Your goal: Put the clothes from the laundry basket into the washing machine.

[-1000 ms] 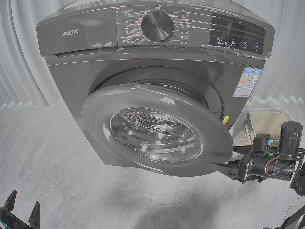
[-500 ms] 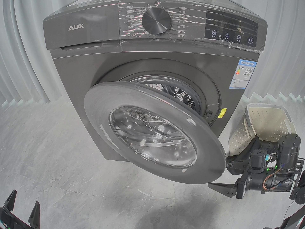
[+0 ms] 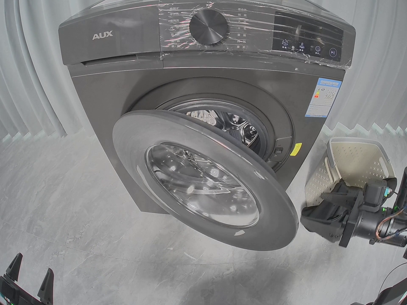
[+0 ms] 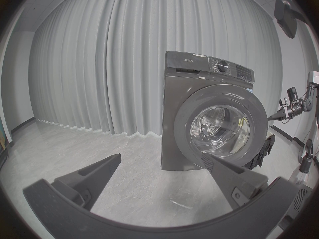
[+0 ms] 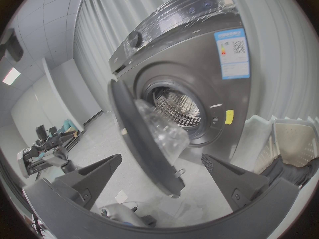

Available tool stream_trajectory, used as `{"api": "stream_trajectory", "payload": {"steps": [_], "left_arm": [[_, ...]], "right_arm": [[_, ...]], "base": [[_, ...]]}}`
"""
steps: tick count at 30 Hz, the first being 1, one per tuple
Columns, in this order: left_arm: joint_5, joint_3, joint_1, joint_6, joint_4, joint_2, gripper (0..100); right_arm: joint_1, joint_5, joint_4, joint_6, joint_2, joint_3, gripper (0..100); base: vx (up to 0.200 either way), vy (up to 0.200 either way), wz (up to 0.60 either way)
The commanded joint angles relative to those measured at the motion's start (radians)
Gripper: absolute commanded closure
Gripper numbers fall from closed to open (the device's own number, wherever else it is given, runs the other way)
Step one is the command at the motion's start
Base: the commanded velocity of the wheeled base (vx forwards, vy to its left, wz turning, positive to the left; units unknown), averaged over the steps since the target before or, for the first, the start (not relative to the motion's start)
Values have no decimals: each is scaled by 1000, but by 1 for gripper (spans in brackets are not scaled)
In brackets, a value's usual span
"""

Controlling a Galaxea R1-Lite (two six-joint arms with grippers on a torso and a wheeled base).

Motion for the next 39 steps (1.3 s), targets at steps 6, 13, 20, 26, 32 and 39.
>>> {"api": "stream_trajectory", "payload": {"steps": [6,13,20,26,32,39], "left_arm": [[1,16,0,0,-1,-18,0],[1,16,0,0,-1,-18,0],[1,16,0,0,-1,-18,0],[1,16,0,0,0,-18,0],[1,16,0,0,-1,-18,0],[1,16,0,0,-1,-18,0]], "right_arm": [[-115,-98,-20,-5,208,-44,0],[-14,-101,-122,10,303,6,0],[70,-91,-124,24,289,58,0],[87,-69,-130,85,300,54,0],[61,-152,-198,95,427,-66,0],[81,-163,-279,119,544,-141,0]], "base": [[0,0,0],[0,0,0],[0,0,0],[0,0,0],[-100,0,0],[0,0,0]]}}
